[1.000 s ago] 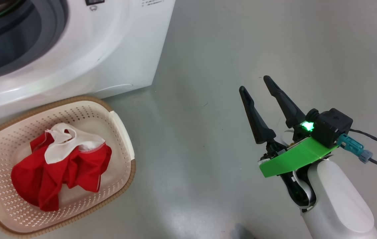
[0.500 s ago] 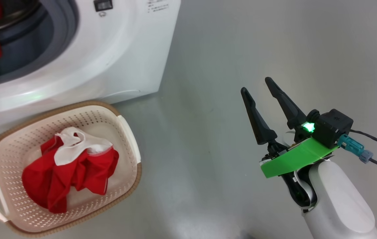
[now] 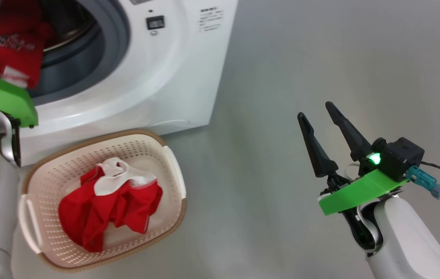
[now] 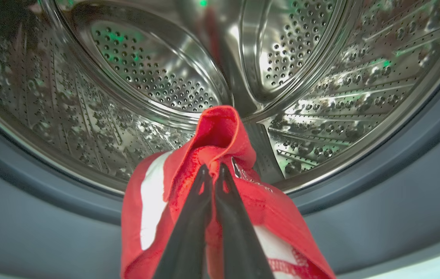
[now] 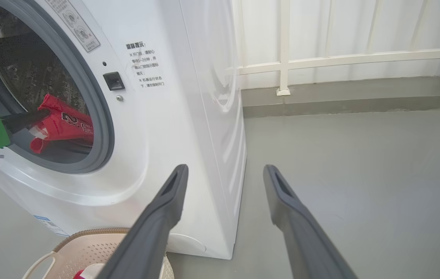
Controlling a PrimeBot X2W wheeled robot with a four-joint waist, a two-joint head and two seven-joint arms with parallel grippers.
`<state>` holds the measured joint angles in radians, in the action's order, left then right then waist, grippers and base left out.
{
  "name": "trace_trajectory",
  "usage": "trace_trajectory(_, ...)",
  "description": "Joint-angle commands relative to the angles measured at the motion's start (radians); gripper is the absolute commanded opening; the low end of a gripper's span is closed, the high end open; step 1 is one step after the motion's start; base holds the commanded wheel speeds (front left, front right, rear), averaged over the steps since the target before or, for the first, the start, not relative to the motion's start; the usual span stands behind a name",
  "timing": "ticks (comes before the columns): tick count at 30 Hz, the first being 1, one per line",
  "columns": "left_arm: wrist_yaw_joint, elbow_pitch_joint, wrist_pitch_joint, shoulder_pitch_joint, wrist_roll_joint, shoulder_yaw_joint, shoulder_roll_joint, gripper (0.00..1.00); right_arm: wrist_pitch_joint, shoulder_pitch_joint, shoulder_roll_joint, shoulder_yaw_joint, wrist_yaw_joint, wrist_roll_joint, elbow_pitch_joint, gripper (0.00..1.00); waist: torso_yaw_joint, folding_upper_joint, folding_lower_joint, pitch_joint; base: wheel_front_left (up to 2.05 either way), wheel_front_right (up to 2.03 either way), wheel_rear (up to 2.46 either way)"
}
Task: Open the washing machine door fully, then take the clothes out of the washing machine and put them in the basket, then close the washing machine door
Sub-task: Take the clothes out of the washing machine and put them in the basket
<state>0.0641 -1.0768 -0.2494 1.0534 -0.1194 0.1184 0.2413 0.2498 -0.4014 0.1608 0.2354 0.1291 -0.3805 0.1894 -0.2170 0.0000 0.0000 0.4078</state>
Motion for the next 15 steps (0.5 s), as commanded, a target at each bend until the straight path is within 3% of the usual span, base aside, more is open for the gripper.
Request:
trace_trajectory(1, -0.008, 0.050, -0.012, -0.022, -0.009, -0.022, 0.040, 0.00, 0.012, 0.030, 0.006, 0.008, 0.002, -0.001, -0.025, 1.00, 0.026, 0.0000, 0.0000, -0.022, 0.00, 0.00, 0.00)
trace_trajectory(15, -0.020, 0.638, -0.012, -0.326, -0.038, -0.118, 0.001, 0.00, 0.012, 0.057, 0.025, -0.014, 0.002, 0.000, -0.031, 1.00, 0.081, 0.0000, 0.0000, -0.057, 0.00, 0.00, 0.00)
